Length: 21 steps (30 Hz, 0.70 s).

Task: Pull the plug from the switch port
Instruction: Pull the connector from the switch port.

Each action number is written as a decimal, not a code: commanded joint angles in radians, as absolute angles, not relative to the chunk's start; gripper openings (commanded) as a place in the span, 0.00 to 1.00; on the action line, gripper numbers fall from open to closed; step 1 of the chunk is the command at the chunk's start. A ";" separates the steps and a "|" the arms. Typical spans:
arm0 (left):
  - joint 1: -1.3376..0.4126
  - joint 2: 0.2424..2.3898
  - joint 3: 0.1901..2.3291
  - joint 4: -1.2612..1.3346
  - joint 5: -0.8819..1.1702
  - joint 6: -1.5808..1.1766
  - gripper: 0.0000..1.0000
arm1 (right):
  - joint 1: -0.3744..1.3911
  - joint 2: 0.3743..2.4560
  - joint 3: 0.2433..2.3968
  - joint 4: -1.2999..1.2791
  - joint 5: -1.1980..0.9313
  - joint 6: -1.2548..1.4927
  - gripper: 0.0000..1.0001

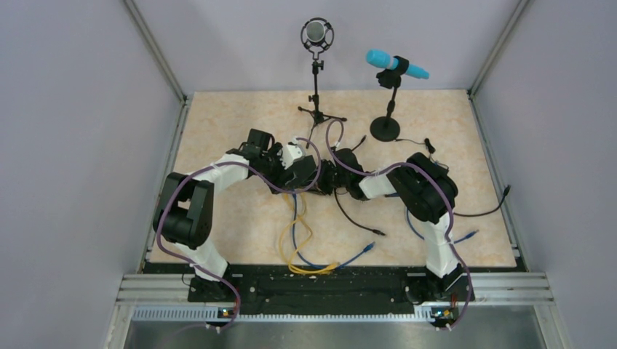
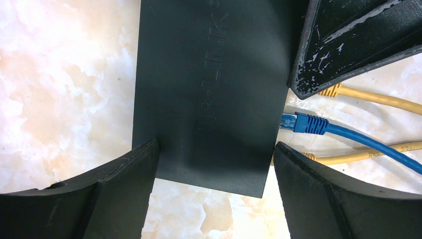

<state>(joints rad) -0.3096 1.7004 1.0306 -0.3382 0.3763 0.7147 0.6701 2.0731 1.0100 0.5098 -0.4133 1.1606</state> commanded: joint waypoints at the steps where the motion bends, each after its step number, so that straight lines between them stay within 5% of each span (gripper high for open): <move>1: -0.313 1.721 1.026 -0.436 0.390 0.709 0.88 | 0.670 2.094 1.007 0.498 -0.365 1.129 0.15; 3: -0.313 1.721 1.026 -0.436 0.386 0.710 0.88 | 0.670 2.082 1.002 0.492 -0.366 1.114 0.28; 10: -0.313 1.730 1.029 -0.435 0.389 0.709 0.88 | 0.670 2.097 1.015 0.497 -0.386 1.110 0.28; 14: -0.313 1.731 1.029 -0.438 0.394 0.709 0.88 | 0.670 2.091 1.009 0.497 -0.382 1.101 0.41; 21: -0.312 1.734 1.029 -0.433 0.389 0.709 0.88 | 0.670 2.078 0.996 0.488 -0.387 1.075 0.35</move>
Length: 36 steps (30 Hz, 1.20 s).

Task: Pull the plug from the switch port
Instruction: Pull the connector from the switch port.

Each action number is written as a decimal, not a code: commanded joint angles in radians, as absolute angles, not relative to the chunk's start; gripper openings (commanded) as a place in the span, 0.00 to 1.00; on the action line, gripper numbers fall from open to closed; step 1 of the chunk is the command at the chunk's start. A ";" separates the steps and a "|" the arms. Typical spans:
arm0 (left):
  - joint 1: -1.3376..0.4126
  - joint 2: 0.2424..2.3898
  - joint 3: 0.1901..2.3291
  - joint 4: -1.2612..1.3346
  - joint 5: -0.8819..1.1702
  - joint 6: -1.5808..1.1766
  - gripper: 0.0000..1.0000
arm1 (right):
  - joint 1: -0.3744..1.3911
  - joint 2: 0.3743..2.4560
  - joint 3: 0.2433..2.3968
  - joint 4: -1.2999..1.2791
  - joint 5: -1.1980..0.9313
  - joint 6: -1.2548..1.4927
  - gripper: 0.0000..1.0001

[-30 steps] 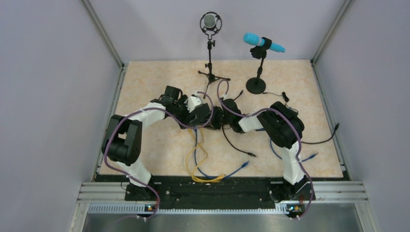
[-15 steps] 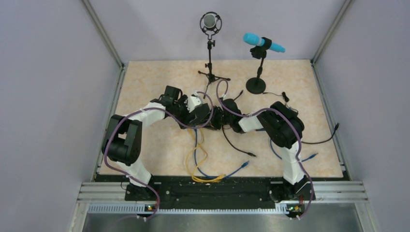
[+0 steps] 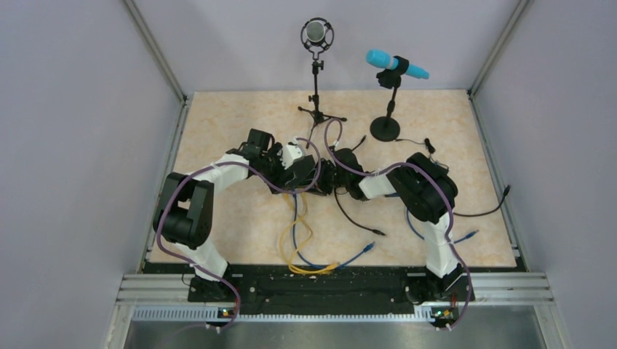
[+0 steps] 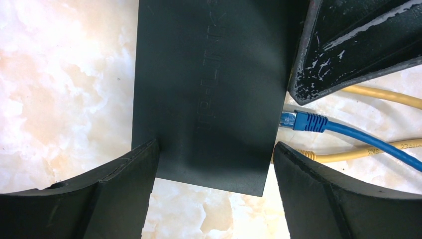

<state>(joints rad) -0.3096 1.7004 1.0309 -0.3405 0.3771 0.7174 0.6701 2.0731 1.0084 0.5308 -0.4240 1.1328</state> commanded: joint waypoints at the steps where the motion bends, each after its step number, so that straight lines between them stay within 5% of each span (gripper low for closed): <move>1: -0.313 1.735 1.029 -0.433 0.391 0.708 0.88 | 0.670 2.077 0.995 0.488 -0.387 1.075 0.34; 3: -0.312 1.736 1.029 -0.434 0.391 0.708 0.88 | 0.670 2.076 0.992 0.491 -0.388 1.075 0.21; 9: -0.312 1.734 1.026 -0.436 0.394 0.709 0.88 | 0.670 2.077 1.011 0.471 -0.380 1.066 0.23; 13: -0.311 1.732 1.025 -0.433 0.385 0.710 0.88 | 0.670 2.086 1.029 0.461 -0.390 1.066 0.01; 36: -0.309 1.758 1.031 -0.421 0.363 0.688 0.88 | 0.714 1.833 0.951 0.395 -0.559 1.001 0.00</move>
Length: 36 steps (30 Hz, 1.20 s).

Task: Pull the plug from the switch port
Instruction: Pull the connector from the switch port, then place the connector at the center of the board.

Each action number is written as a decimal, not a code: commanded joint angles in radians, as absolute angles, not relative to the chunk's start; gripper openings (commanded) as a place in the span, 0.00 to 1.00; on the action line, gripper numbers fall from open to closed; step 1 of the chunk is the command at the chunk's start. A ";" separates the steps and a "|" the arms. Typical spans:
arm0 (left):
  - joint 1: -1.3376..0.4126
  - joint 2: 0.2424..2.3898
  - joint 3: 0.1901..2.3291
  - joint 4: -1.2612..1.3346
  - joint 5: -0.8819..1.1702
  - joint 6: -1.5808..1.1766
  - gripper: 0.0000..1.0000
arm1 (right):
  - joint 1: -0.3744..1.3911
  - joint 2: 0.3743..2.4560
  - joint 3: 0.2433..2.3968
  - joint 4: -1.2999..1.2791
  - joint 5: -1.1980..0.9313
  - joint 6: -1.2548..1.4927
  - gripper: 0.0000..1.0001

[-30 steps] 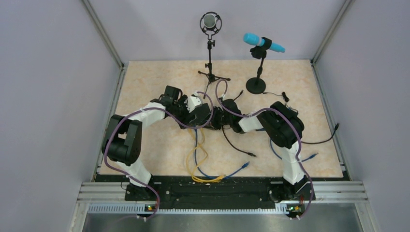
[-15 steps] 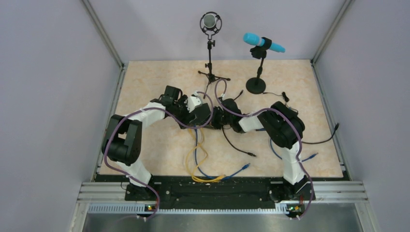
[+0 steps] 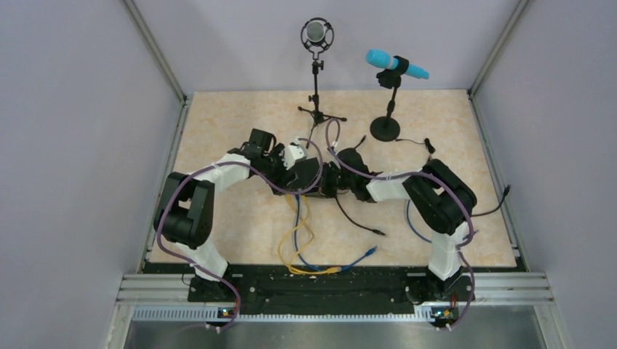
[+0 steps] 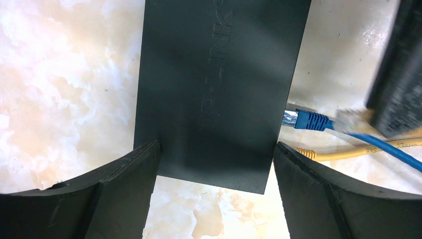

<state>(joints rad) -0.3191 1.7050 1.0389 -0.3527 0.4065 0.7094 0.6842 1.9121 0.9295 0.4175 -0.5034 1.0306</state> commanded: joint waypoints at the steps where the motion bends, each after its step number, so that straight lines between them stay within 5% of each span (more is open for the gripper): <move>1: -0.310 1.758 1.031 -0.421 0.361 0.685 0.88 | 0.715 1.828 0.952 0.386 -0.554 0.999 0.00; 9: -0.297 1.697 1.017 -0.373 0.356 0.649 0.91 | 0.698 1.575 0.867 0.295 -0.420 0.919 0.00; 18: -0.266 1.514 0.963 -0.145 0.367 0.471 0.99 | 0.701 1.363 0.952 0.371 -0.637 0.875 0.00; 25: -0.193 1.290 0.790 0.213 0.264 0.179 0.99 | 0.747 1.404 0.982 0.604 -0.733 0.973 0.00; 36: -0.013 1.015 0.687 0.183 -0.124 0.003 0.99 | 0.860 1.734 1.051 1.016 -0.645 1.229 0.00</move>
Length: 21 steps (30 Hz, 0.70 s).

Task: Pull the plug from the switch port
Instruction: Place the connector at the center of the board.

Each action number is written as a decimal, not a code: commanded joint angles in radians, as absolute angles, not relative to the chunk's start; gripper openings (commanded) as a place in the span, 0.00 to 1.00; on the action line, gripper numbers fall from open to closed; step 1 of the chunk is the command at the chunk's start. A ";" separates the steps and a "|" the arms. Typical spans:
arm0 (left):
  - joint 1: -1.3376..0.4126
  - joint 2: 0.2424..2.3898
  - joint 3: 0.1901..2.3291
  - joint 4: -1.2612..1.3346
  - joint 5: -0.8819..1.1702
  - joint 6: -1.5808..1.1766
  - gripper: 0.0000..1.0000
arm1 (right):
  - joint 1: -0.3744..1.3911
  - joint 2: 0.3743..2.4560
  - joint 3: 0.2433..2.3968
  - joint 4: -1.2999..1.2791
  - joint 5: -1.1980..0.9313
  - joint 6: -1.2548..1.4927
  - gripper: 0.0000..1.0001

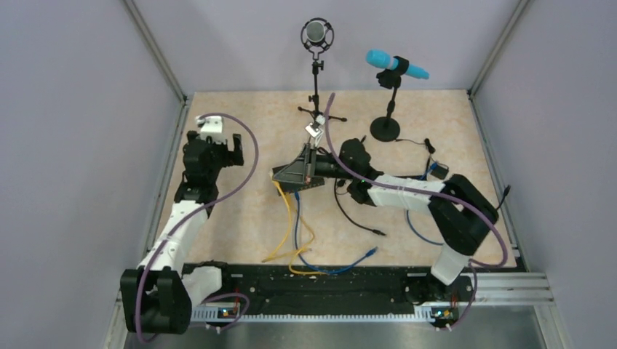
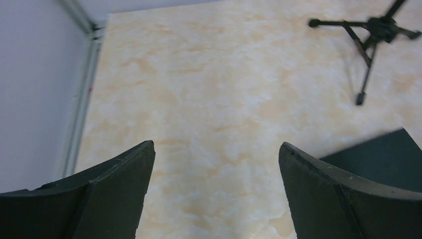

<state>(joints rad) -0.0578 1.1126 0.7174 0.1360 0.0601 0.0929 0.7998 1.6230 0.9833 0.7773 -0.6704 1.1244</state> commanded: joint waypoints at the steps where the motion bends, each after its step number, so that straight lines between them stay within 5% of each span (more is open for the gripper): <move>1: -0.007 0.987 0.682 0.170 -0.146 -0.020 0.99 | 0.871 1.767 1.085 1.014 -0.644 1.227 0.00; 7: 0.070 0.925 0.683 0.079 -0.215 -0.071 0.99 | 0.888 1.867 1.277 0.916 -0.672 1.158 0.00; 11: 0.113 0.904 0.683 0.067 -0.231 -0.119 0.99 | 0.891 1.720 1.365 0.540 -0.620 0.874 0.00; 16: 0.130 0.916 0.699 0.050 -0.261 -0.174 0.99 | 0.877 1.556 1.341 0.394 -0.598 0.742 0.00; 21: 0.134 0.921 0.714 0.035 -0.216 -0.145 0.99 | 0.869 1.285 1.307 0.116 -0.357 0.547 0.00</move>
